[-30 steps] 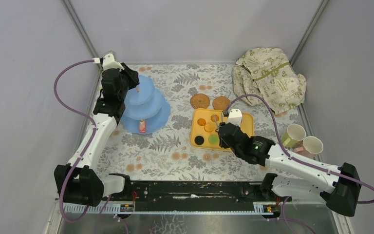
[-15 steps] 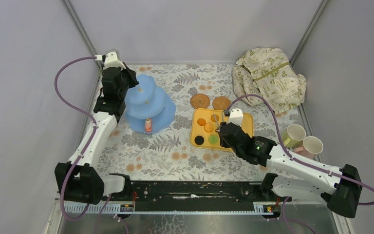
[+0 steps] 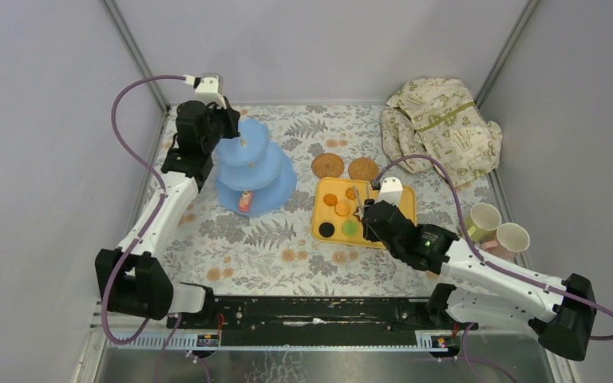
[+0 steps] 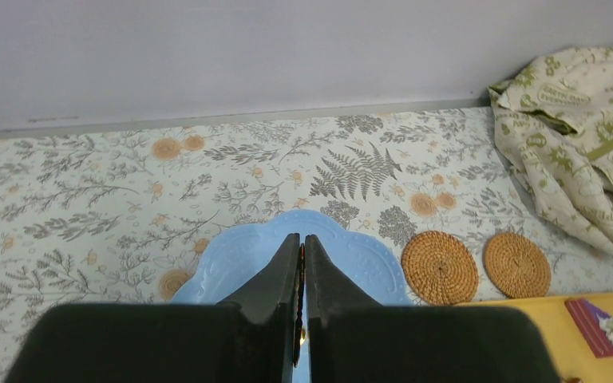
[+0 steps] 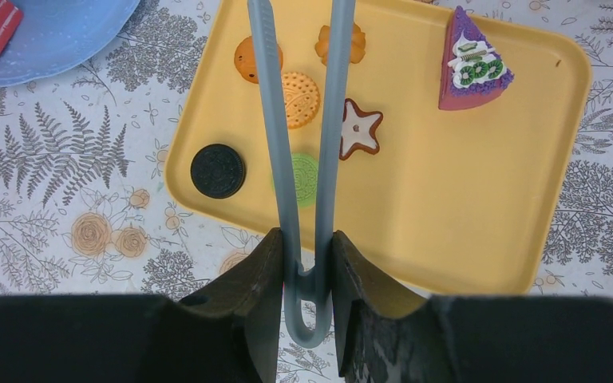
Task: Serve the afternoon tea
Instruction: Move the desert table to the center of the board.
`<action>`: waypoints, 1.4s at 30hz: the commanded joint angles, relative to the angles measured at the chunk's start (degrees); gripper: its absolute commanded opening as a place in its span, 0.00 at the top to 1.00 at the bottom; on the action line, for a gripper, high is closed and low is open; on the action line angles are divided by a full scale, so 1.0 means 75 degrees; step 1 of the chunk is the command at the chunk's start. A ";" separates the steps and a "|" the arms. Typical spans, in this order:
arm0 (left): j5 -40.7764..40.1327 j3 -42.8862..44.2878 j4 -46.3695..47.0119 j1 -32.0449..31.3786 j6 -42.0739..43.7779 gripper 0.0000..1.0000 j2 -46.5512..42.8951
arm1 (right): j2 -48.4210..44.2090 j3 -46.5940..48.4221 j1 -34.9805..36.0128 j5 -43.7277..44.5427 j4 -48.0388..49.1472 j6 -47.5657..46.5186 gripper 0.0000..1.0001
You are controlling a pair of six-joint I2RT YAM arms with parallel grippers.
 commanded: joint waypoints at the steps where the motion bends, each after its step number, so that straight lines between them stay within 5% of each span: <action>1: 0.0735 0.0408 0.0791 -0.0132 0.0754 0.92 0.0017 | -0.0137 0.0047 -0.0120 0.0025 -0.0066 -0.0153 0.80; 18: 0.2480 -0.0149 0.1448 -0.0233 0.1716 0.93 -0.0352 | 0.0173 0.0618 -0.0539 -0.0070 -0.1167 -0.0382 0.80; 37: 0.3069 -0.0449 0.1543 -0.0383 0.1588 0.95 -0.0613 | 0.0369 0.0145 -0.1320 -0.0830 -0.1930 0.0059 0.81; 42: 0.2870 -0.0462 0.1512 -0.0416 0.1511 0.84 -0.0561 | 0.0512 0.0004 -0.1607 -0.1002 -0.1764 0.0097 0.83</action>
